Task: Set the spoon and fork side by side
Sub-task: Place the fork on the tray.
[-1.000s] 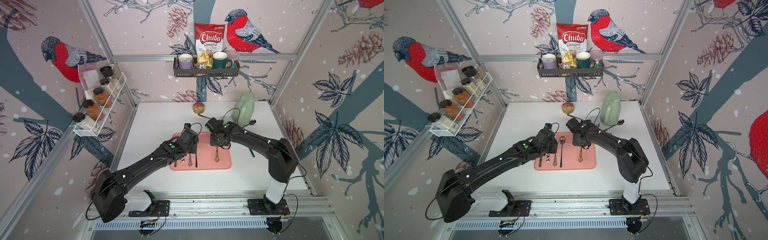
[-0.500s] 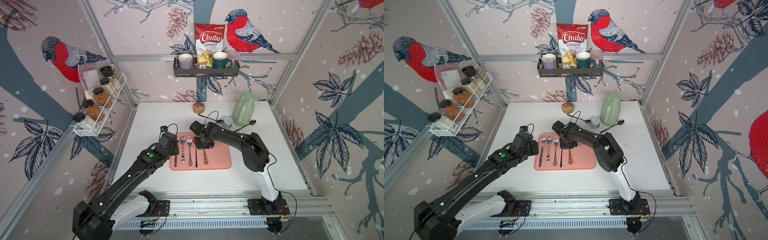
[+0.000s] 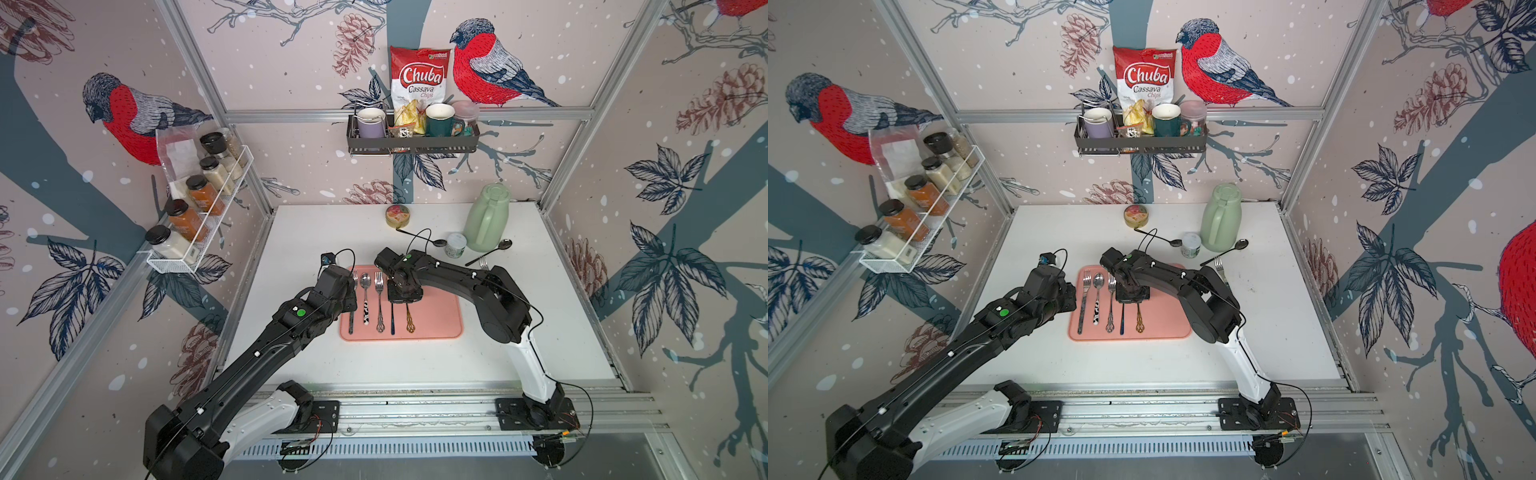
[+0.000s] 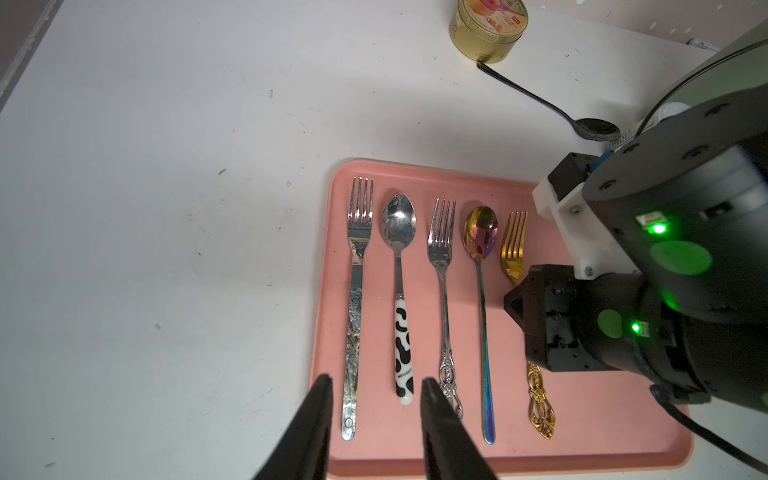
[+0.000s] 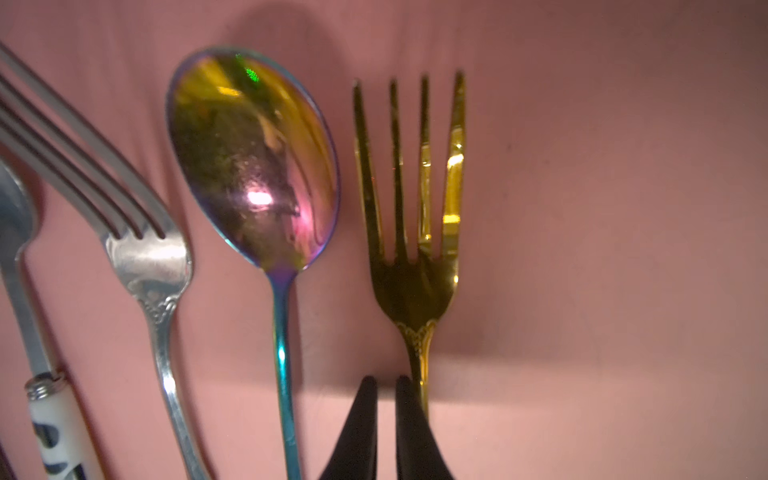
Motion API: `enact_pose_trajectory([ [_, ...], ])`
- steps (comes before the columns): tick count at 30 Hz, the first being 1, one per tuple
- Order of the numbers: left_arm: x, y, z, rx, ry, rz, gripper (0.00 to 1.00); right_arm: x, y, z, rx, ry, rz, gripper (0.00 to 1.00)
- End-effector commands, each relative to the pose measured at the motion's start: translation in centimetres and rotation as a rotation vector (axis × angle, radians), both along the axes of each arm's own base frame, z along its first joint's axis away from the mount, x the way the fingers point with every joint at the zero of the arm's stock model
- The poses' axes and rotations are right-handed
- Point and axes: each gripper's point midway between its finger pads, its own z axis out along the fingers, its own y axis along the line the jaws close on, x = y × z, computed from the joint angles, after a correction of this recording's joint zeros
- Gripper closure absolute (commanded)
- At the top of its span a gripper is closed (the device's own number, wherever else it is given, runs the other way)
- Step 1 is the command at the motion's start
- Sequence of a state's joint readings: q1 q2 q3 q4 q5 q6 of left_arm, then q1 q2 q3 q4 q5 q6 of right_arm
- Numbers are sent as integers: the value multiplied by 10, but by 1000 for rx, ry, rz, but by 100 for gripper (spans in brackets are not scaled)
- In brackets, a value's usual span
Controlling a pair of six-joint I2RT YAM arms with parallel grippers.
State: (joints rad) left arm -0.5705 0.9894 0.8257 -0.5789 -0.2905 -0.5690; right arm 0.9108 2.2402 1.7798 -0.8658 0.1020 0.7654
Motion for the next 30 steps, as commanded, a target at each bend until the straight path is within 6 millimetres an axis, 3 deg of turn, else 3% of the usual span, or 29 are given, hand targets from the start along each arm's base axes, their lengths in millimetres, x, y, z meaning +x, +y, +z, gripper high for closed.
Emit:
enact_pose_trajectory([
  [1, 0, 1, 0, 3, -4, -6, 63, 0, -12, 11, -42, -30, -19, 82],
  [5, 0, 0, -1, 1, -5, -7, 63, -1, -14, 24, -34, -59, -3, 73],
  [11, 1, -2, -4, -2, 4, -14, 63, -2, -18, 36, 5, -86, 0, 70],
  [16, 0, -2, -4, -4, 4, -15, 63, -3, -27, 21, 5, -53, -38, 70],
  [23, 0, -2, -4, -4, 7, -18, 63, -6, -22, 1, 22, -20, -43, 68],
  [30, 0, -3, -5, -3, 6, -22, 63, -8, -10, -8, 49, 0, -38, 76],
])
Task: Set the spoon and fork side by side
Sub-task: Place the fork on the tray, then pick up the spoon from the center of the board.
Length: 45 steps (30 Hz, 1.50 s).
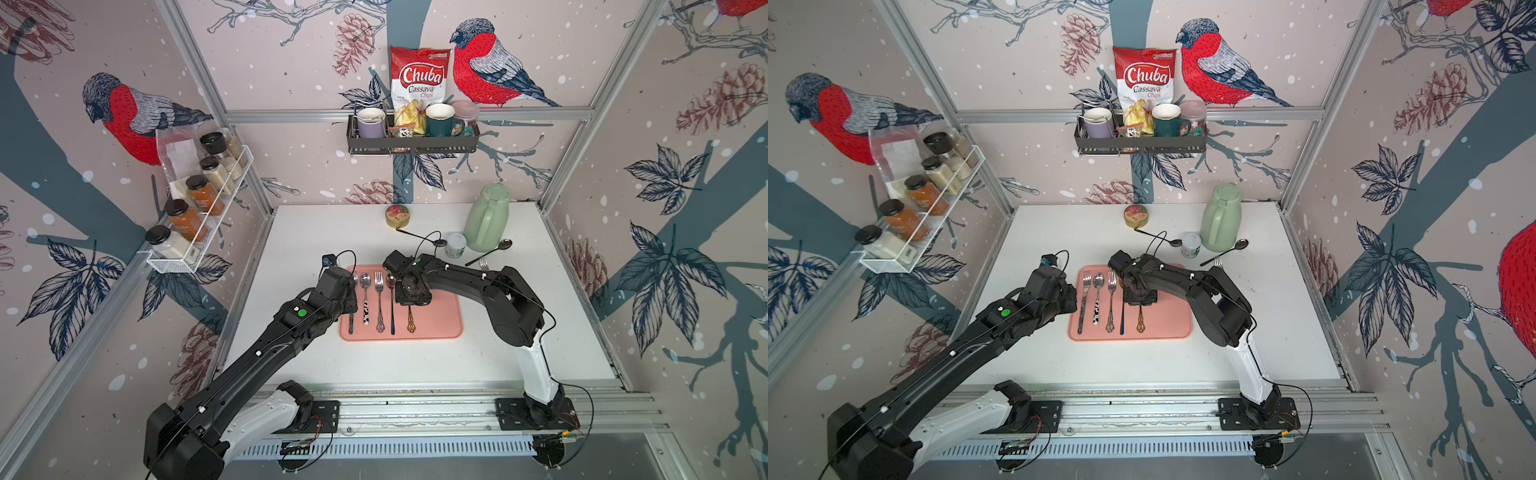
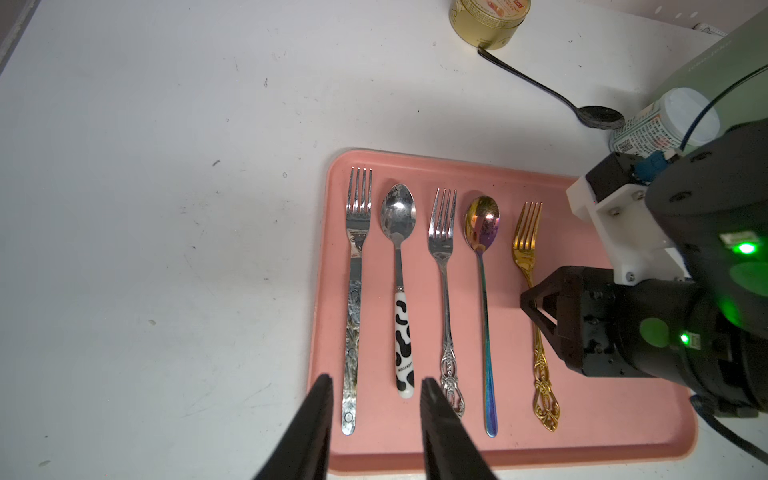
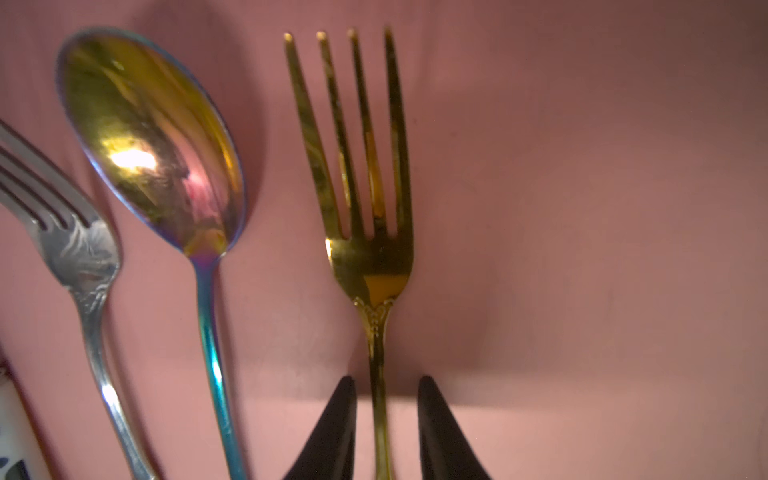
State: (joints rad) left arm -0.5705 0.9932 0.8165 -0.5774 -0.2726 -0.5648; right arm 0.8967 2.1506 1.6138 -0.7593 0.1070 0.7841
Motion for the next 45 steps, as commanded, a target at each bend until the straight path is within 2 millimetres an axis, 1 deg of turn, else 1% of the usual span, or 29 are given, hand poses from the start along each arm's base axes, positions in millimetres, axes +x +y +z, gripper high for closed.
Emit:
enact_pose_trajectory([
  [1, 1, 0, 0, 0, -8, -7, 63, -4, 10, -5, 30, 22, -3, 77],
  [6, 1, 0, -1, -1, -8, -7, 63, -6, 19, -3, 46, 21, -7, 80],
  [10, 1, 0, -1, 1, -7, -9, 63, -4, 19, -4, 43, 24, -25, 79],
  [13, 0, 1, -1, 5, -8, -8, 63, -1, 15, 3, 26, 8, -25, 79],
  [15, 0, 2, -1, 6, -10, -8, 63, 2, 9, 10, 17, -4, -23, 76],
  [16, 0, 2, 0, 8, -12, -9, 63, 3, 7, 15, 18, -14, -18, 74],
  [18, 1, 0, 1, 6, -17, -20, 63, 8, 1, 33, 22, -52, -19, 70],
  [23, 11, -26, 13, -12, -46, -159, 63, 19, -16, 89, 67, -159, -2, 67],
  [25, 17, -35, 18, -16, -46, -193, 63, 26, -23, 108, 76, -205, 2, 66],
  [27, 23, -42, 22, -28, -51, -211, 63, 37, -30, 122, 91, -241, 21, 65],
  [29, 26, -49, 29, -52, -66, -227, 63, 53, -39, 129, 86, -264, 37, 65],
  [32, 26, -56, 40, -96, -97, -248, 63, 81, -43, 132, 72, -292, 108, 65],
  [35, 22, -55, 44, -100, -106, -260, 63, 110, -46, 132, 49, -322, 166, 65],
  [38, 18, -53, 43, -87, -100, -270, 63, 139, -45, 121, 25, -326, 219, 62],
  [43, 13, -53, 42, -90, -92, -286, 63, 184, -48, 92, 0, -287, 219, 60],
  [45, 13, -55, 42, -98, -91, -290, 63, 200, -50, 80, 1, -280, 211, 56],
])
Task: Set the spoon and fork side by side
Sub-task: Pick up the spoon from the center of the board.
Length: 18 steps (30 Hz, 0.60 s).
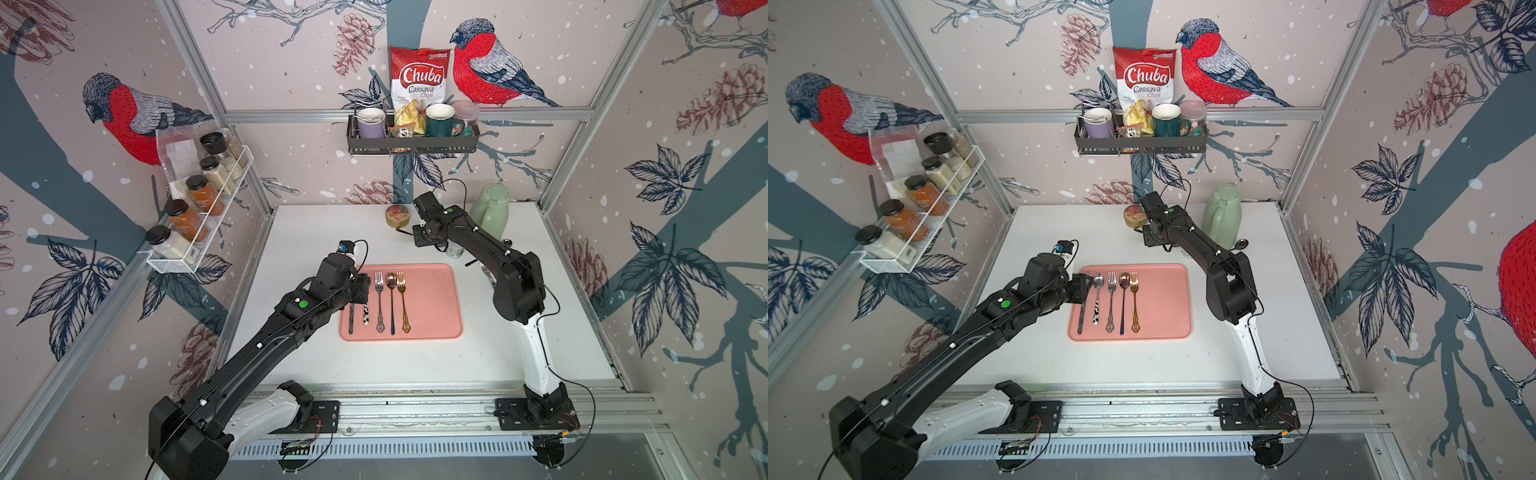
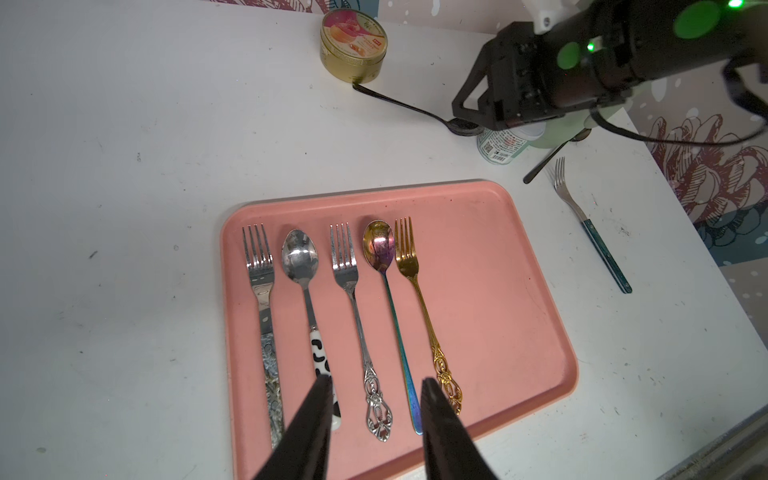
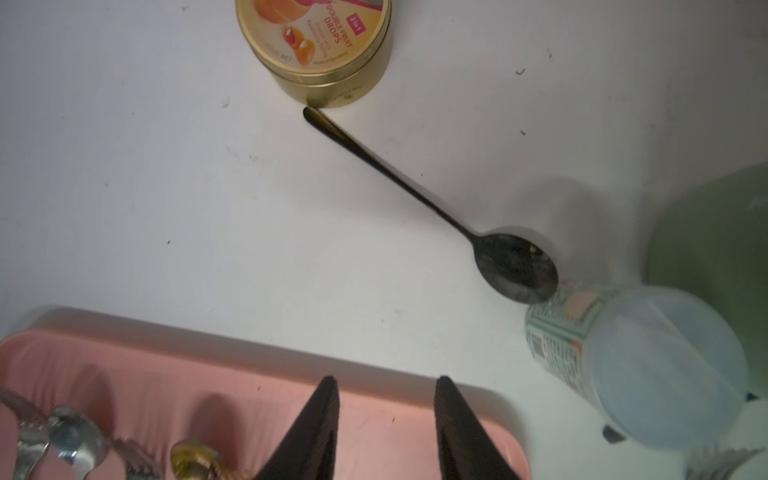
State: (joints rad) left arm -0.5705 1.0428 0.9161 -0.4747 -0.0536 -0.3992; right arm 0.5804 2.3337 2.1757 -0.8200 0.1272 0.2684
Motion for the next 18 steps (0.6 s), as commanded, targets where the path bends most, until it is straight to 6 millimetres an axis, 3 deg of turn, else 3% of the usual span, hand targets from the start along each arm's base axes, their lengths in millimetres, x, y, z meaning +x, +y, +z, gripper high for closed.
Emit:
enact_pose_trajectory([
  [1, -1, -3, 1, -9, -4, -25, 63, 12, -5, -15, -26, 31, 39, 53],
  [12, -1, -9, -9, -22, 26, -42, 63, 47, 13, -47, 14, -35, 152, 23],
  [18, -4, -8, -8, -27, 22, -42, 63, 65, 8, -62, 39, -31, 144, 18],
])
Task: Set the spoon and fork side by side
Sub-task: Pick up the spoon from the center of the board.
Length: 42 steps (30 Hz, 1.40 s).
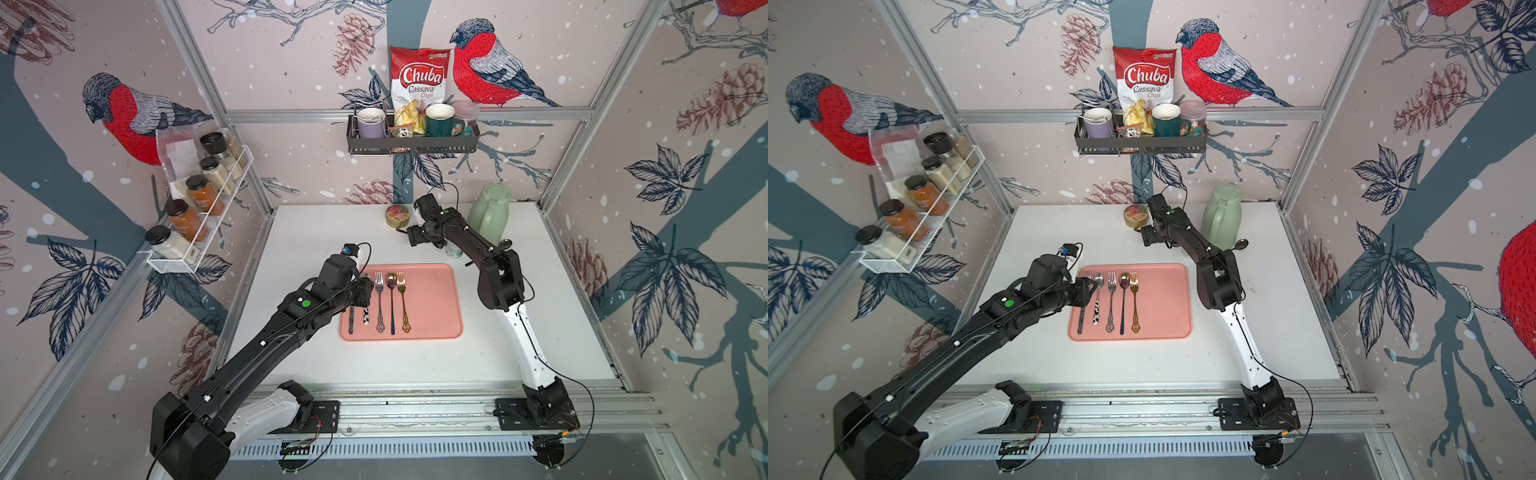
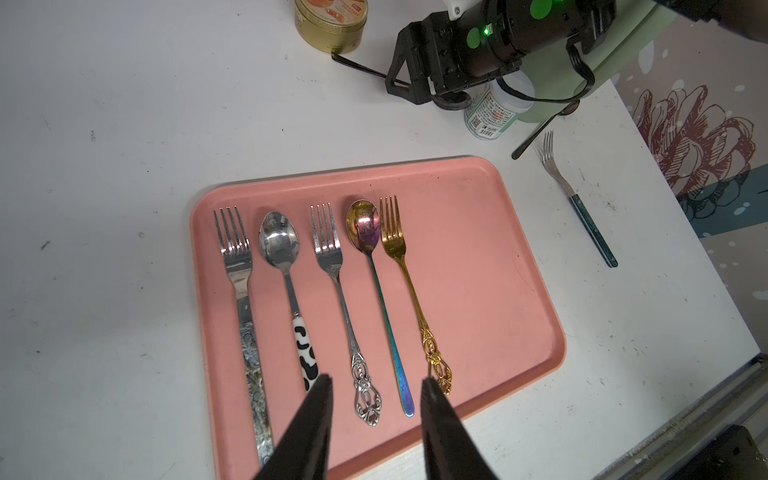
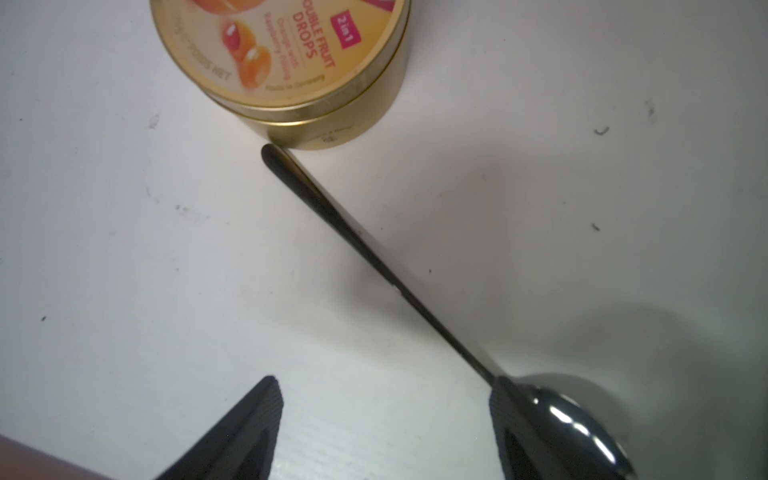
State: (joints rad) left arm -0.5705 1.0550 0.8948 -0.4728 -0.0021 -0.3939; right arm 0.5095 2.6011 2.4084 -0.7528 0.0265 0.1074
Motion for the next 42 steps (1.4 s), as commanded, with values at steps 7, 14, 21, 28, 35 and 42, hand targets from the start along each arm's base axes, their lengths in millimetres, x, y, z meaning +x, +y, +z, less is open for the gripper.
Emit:
enact_pose_trajectory([
  [7, 3, 0, 2, -7, -19, 7, 63, 14, 7, -16, 93, 12, 59, 17],
  [14, 3, 3, 3, 4, -25, 16, 63, -3, 25, -25, 97, 48, 168, 25],
  [21, 3, 4, 4, 3, -32, 19, 63, -22, 34, -28, 99, 98, 234, 45],
  [28, 1, 6, 7, -2, -38, 22, 63, -33, 35, -37, 53, 114, 272, 68],
  [35, 1, 6, 6, -3, -41, 26, 63, -40, 35, -38, 9, 105, 313, 80],
  [42, 1, 5, 9, -8, -39, 22, 63, -39, 39, -28, 6, 72, 351, 95],
])
